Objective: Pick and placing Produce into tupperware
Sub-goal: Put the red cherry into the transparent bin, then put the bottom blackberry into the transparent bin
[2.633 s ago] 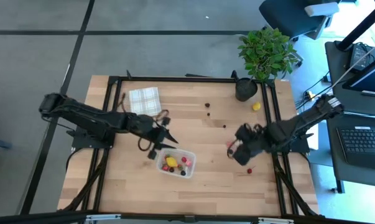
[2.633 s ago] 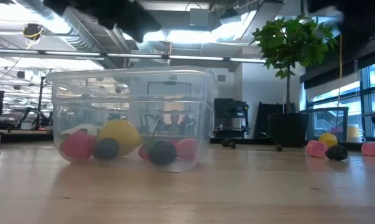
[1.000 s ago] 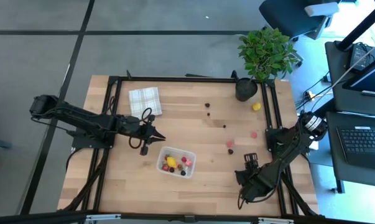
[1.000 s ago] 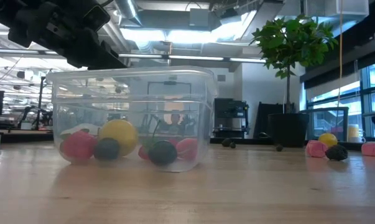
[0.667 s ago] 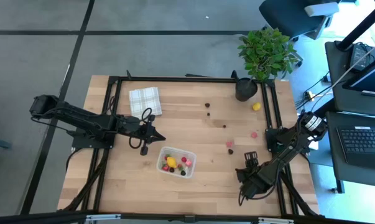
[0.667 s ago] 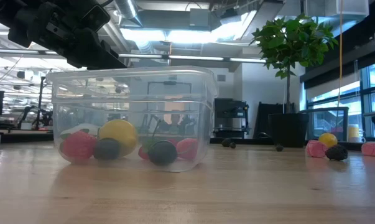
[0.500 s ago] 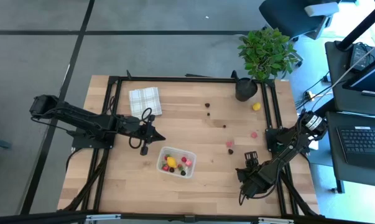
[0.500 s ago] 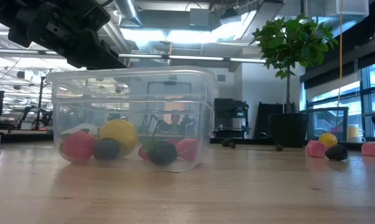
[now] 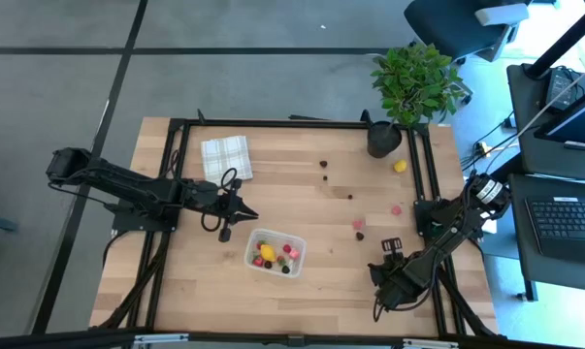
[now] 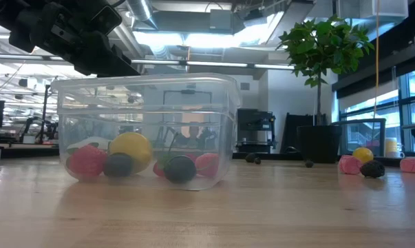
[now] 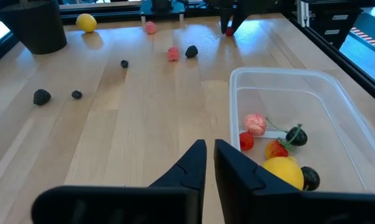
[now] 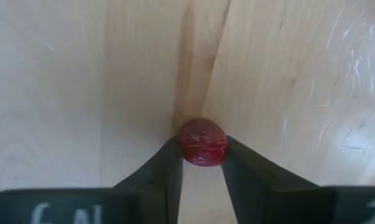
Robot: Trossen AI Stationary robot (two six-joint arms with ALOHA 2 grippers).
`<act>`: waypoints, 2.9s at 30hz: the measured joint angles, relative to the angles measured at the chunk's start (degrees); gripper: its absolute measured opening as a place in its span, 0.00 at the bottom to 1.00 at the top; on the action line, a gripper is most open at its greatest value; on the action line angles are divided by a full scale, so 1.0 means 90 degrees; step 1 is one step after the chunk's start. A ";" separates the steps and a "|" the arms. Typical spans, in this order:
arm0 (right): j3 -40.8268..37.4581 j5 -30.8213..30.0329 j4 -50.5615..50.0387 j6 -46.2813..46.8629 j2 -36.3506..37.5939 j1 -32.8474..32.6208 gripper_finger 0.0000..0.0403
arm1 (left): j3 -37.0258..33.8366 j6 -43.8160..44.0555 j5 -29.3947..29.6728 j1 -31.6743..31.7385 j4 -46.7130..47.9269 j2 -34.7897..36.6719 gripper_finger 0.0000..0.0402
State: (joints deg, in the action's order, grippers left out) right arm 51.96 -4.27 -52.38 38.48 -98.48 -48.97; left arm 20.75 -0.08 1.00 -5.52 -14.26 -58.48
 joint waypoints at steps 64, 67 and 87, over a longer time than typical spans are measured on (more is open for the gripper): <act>0.2365 -0.1231 0.5743 -0.3810 -0.1690 0.3433 0.26 | 0.0000 -0.0002 -0.0027 -0.0002 0.0080 -0.0002 0.30; 0.2365 -0.1234 0.5748 -0.3799 -0.1690 0.3449 0.28 | 0.0000 -0.0004 -0.0028 0.0000 0.0080 -0.0002 0.30; 0.2942 -0.1228 0.2260 -0.3044 -0.0615 0.3186 0.55 | 0.0000 -0.0002 -0.0030 -0.0002 0.0032 -0.0002 0.30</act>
State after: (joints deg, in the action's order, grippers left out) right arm 78.44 -15.32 -32.04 11.08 -104.01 -20.30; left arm 20.75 -0.10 0.73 -5.54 -13.97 -58.50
